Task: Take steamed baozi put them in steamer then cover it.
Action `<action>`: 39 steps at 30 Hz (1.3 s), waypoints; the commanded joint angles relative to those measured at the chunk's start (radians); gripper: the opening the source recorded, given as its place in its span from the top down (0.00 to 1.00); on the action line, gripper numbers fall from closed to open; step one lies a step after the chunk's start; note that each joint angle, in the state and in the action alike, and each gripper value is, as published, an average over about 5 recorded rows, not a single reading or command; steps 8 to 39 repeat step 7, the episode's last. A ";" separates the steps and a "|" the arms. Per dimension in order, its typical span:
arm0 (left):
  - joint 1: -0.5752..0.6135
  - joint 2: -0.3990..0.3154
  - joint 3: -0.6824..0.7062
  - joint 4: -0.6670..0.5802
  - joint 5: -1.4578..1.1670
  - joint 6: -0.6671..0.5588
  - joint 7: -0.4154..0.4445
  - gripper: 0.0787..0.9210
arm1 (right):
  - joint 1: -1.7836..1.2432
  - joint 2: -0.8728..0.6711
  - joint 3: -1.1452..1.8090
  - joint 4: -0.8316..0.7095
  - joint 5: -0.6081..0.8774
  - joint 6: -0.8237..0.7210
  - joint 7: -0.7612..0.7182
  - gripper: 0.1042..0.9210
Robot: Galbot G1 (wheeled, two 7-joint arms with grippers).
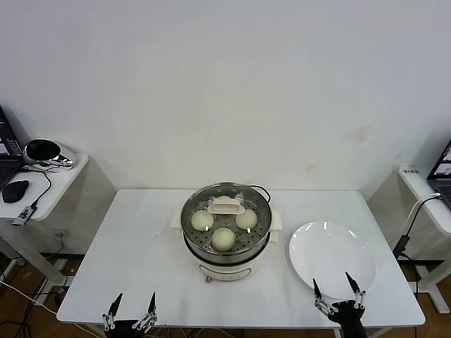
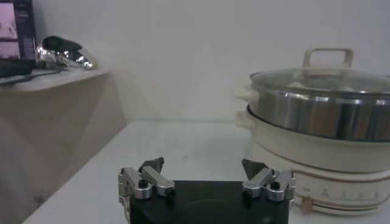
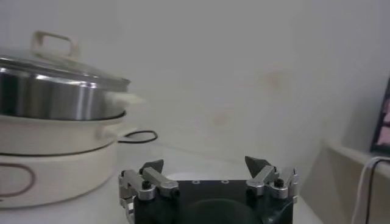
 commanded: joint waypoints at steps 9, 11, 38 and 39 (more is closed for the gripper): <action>0.014 0.004 -0.012 0.038 0.018 -0.006 0.033 0.12 | -0.038 -0.015 -0.037 0.010 -0.042 -0.018 -0.005 0.12; 0.014 0.004 -0.012 0.038 0.018 -0.006 0.033 0.12 | -0.038 -0.015 -0.037 0.010 -0.042 -0.018 -0.005 0.12; 0.014 0.004 -0.012 0.038 0.018 -0.006 0.033 0.12 | -0.038 -0.015 -0.037 0.010 -0.042 -0.018 -0.005 0.12; 0.014 0.004 -0.012 0.038 0.018 -0.006 0.033 0.12 | -0.038 -0.015 -0.037 0.010 -0.042 -0.018 -0.005 0.12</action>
